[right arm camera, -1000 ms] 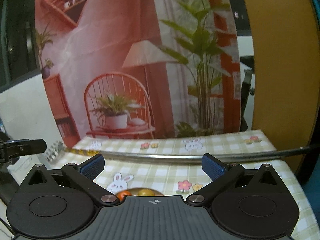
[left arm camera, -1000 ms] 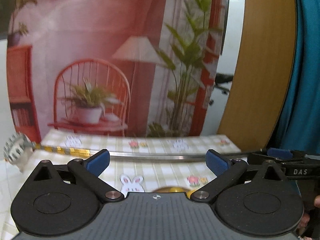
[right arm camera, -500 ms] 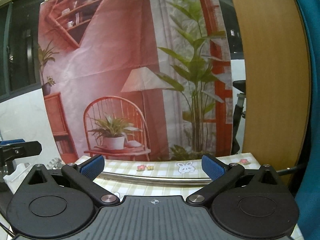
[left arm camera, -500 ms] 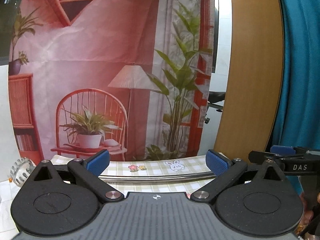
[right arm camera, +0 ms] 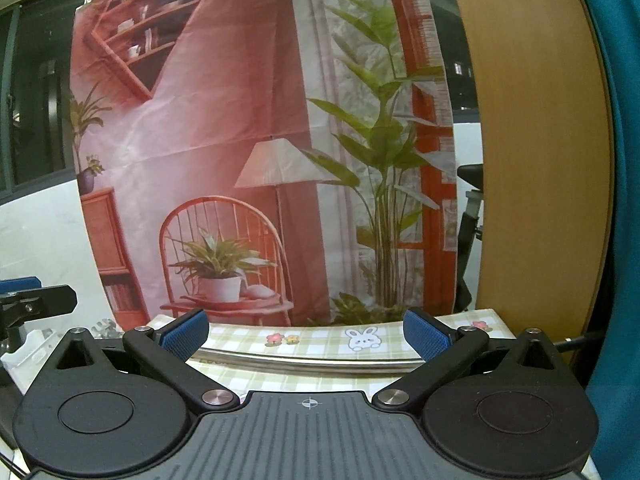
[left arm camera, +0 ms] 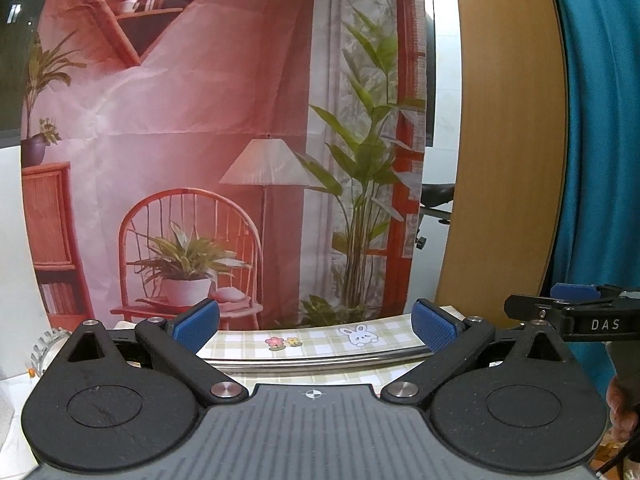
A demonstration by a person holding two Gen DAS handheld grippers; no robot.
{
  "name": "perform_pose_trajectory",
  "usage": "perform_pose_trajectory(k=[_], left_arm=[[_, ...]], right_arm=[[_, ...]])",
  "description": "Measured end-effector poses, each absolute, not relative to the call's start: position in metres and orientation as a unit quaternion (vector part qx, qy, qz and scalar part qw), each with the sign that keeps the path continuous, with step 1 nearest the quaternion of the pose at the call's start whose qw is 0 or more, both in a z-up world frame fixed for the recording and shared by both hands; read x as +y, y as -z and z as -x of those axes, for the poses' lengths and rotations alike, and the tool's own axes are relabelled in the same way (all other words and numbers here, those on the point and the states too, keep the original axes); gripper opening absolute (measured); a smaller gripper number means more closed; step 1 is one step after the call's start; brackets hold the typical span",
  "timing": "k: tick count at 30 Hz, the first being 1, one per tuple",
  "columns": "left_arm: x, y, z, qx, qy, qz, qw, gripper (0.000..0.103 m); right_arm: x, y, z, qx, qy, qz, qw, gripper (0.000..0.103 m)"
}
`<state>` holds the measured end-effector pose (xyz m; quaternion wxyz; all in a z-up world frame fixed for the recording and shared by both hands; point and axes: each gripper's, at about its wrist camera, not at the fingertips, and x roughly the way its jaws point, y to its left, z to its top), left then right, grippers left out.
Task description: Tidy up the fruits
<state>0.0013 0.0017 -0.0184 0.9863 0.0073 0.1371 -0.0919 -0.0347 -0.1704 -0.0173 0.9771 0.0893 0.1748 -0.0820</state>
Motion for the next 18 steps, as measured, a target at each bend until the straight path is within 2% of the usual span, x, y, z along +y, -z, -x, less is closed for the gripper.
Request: perform_pose_trajectory(k=[18], left_arm=[[0.0029,0.0159,0.0022,0.133,0.093,-0.006,0.987,0.103]], right_arm=[[-0.1715,0.0141,0.0358,0.173,0.083,-0.085,0.978,0.103]])
